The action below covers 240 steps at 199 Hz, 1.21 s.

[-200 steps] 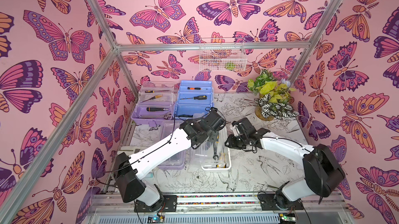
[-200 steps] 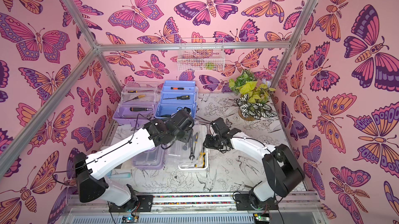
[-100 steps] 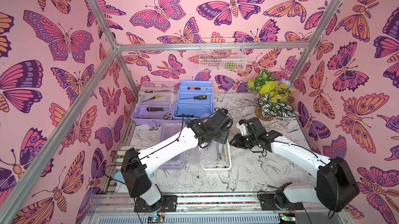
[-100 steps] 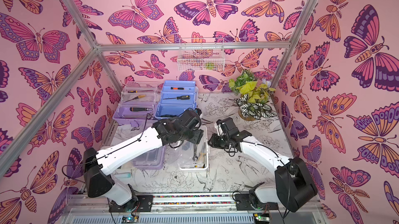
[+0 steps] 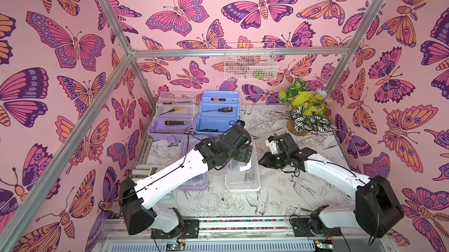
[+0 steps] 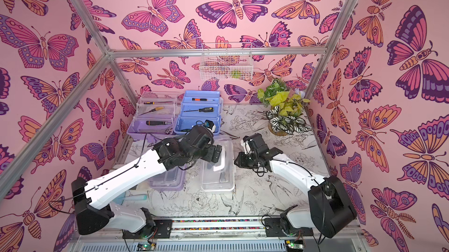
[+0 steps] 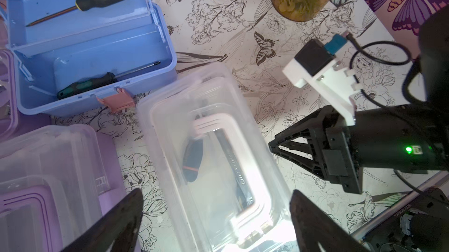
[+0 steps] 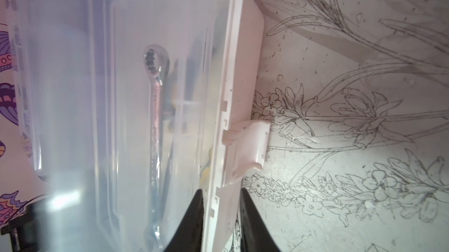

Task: Close toolboxes
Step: Close the toolbox lid, then fasten the toolbox latch on the toolbox.

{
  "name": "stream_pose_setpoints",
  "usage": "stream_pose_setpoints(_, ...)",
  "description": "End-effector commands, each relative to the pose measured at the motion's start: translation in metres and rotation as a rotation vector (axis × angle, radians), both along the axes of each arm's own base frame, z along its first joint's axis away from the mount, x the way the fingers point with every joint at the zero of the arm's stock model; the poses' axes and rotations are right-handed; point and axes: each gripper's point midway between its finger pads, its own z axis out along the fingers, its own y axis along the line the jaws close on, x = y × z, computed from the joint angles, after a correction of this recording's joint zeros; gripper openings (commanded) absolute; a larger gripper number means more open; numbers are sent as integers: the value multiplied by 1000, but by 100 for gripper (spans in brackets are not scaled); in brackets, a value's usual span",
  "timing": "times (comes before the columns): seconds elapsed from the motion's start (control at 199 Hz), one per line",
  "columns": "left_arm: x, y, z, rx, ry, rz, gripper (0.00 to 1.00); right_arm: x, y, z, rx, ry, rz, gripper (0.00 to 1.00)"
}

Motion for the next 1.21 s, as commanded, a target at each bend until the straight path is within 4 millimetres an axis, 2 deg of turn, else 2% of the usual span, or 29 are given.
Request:
stream_pose_setpoints(0.0,5,15,-22,3,41,57,88,2,-6,10,-23,-27,-1,28)
stream_pose_setpoints(0.161,8,16,-51,31,105,69,88,0,-10,13,-35,-30,-9,28)
stream_pose_setpoints(0.237,10,15,-64,45,133,72,94,1,-18,14,-58,-34,-30,28)
stream_pose_setpoints(0.262,10,14,-67,47,142,72,100,1,-22,13,-60,-29,-39,28)
stream_pose_setpoints(0.448,9,-1,-86,17,206,47,98,-2,-37,9,-75,-6,-73,30)
stream_pose_setpoints(0.554,8,1,-101,33,244,70,98,-3,-50,7,-141,4,-118,34)
stream_pose_setpoints(0.655,5,4,-116,37,283,78,98,-5,-59,14,-171,-15,-152,40)
stream_pose_setpoints(0.806,5,4,-132,21,329,89,98,-8,-60,13,-172,-16,-140,43)
stream_pose_setpoints(0.972,9,21,-147,-33,354,148,100,-13,-51,7,-123,6,-116,42)
stream_pose_setpoints(1.204,7,46,-164,-115,396,213,86,-16,-35,7,-35,20,-69,41)
